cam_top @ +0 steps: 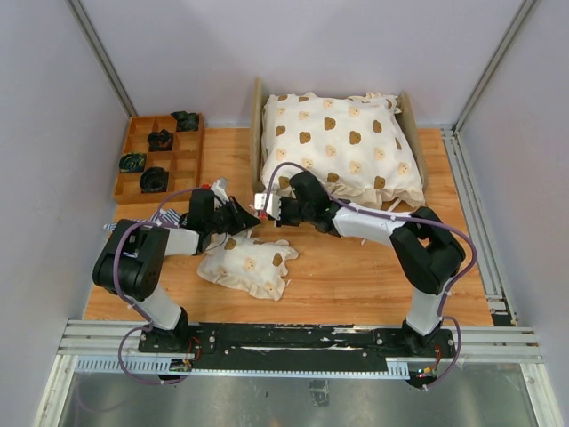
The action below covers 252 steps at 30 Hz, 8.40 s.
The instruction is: Set up the pet bed
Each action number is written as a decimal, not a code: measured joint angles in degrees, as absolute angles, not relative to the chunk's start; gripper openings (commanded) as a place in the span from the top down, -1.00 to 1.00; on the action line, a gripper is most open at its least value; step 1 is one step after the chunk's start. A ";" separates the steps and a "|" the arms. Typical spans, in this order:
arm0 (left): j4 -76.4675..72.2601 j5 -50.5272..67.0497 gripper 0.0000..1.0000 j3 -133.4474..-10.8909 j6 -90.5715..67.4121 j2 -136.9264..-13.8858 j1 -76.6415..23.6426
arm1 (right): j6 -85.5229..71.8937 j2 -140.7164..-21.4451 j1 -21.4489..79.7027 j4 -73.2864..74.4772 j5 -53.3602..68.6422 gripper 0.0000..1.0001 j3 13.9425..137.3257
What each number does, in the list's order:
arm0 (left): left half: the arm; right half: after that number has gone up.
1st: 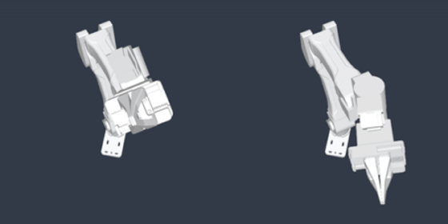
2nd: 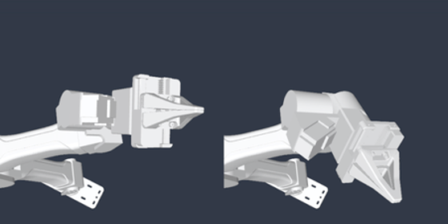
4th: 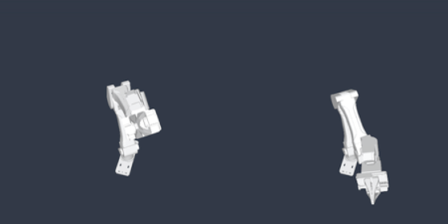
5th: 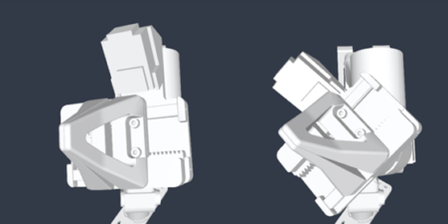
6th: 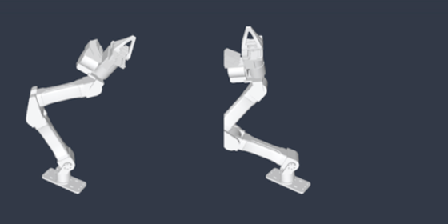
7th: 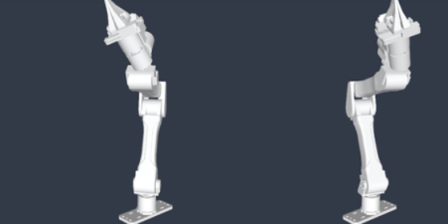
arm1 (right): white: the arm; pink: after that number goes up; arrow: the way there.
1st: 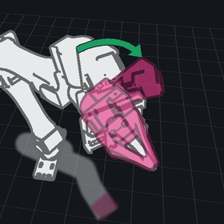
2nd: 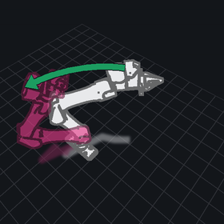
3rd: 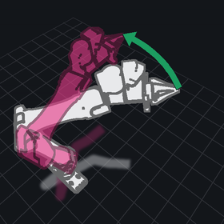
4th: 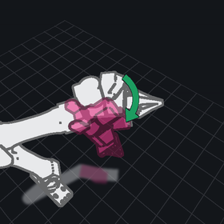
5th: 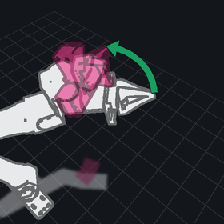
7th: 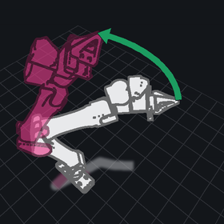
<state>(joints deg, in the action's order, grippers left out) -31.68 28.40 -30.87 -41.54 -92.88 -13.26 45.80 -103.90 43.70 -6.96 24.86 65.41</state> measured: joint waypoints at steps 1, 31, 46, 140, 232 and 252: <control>-31.86 28.40 0.85 -30.76 -41.52 -92.88 -13.23 | 43.40 -104.27 43.70 -8.58 23.66 0.99 65.25; -32.80 11.55 0.32 -31.18 -29.95 -85.12 -20.73 | 21.63 -106.89 43.31 -25.10 17.85 1.00 55.09; -39.29 8.67 0.36 -33.12 -21.52 -89.54 -22.20 | 13.72 -106.85 43.27 -31.48 17.85 0.99 51.77; -29.36 -1.63 0.07 -32.77 -41.98 -75.96 -21.54 | 56.62 -119.50 38.52 -56.25 25.47 1.00 56.12; -33.76 -2.33 0.24 -35.55 -68.77 -90.78 -21.56 | 64.55 -119.48 38.22 -64.64 30.46 0.99 49.98; -34.63 -0.69 0.16 -37.65 -70.19 -94.98 -22.76 | 64.64 -119.48 38.20 -64.75 30.20 0.99 49.95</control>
<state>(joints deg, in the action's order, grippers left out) -34.63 -0.69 -37.65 -70.19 -94.98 -22.76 64.64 -119.48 38.20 -64.75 30.20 49.95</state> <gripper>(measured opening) 0.417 0.006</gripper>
